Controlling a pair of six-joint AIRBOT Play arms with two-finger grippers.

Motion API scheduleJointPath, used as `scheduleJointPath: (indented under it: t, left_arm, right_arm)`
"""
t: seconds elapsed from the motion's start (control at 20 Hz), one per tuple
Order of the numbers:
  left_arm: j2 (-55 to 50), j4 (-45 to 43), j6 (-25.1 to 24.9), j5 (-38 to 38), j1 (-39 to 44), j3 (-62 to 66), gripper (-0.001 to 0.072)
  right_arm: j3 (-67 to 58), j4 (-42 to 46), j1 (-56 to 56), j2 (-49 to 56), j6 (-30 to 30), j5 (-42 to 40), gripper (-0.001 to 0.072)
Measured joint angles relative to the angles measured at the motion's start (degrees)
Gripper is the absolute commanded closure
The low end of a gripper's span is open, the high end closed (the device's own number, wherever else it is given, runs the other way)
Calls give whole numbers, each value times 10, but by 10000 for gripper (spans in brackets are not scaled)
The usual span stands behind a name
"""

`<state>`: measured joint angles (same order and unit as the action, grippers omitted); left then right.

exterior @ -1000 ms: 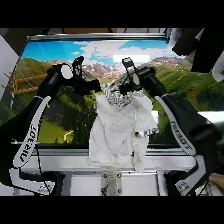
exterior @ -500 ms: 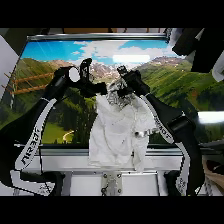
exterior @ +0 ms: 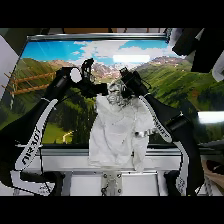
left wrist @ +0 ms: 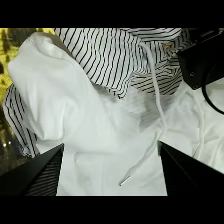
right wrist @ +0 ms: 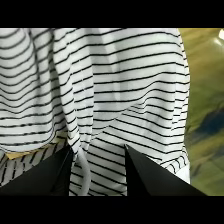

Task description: Fold the clothes and pants, and hang the long-sleeved shirts on hangers.

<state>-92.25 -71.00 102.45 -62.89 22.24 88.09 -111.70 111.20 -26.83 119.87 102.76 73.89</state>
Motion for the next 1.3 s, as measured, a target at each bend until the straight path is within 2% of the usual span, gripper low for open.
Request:
scheduleJointPath:
  t: [0.05,0.15,0.2,0.25,0.3,0.5,0.65,0.95,1.15,1.3]
  left_arm:
    - [0,0,0,-2,0,0,70]
    - [0,0,0,-5,0,0,70]
    - [0,0,0,-7,0,0,70]
    - [0,-1,0,-8,0,0,70]
    - [-1,-1,0,-8,0,0,70]
    - [-1,-1,0,-10,0,0,71]
    - [-1,0,7,-2,5,0,70]
    - [-14,1,41,33,37,0,71]
    - [-29,10,59,50,52,0,71]
    - [-33,31,65,61,53,9,72]
  right_arm:
    - [0,2,0,2,2,5,262]
    - [0,5,0,5,2,9,290]
    - [0,5,0,5,2,10,487]
    - [0,5,0,6,2,11,646]
    - [0,5,0,6,2,13,695]
    - [0,7,0,-12,2,17,695]
    - [0,6,0,-66,-2,25,695]
    - [12,-11,-25,-219,-9,117,695]
    - [75,-15,-64,-307,-11,150,695]
    - [151,-17,-91,-354,13,150,695]
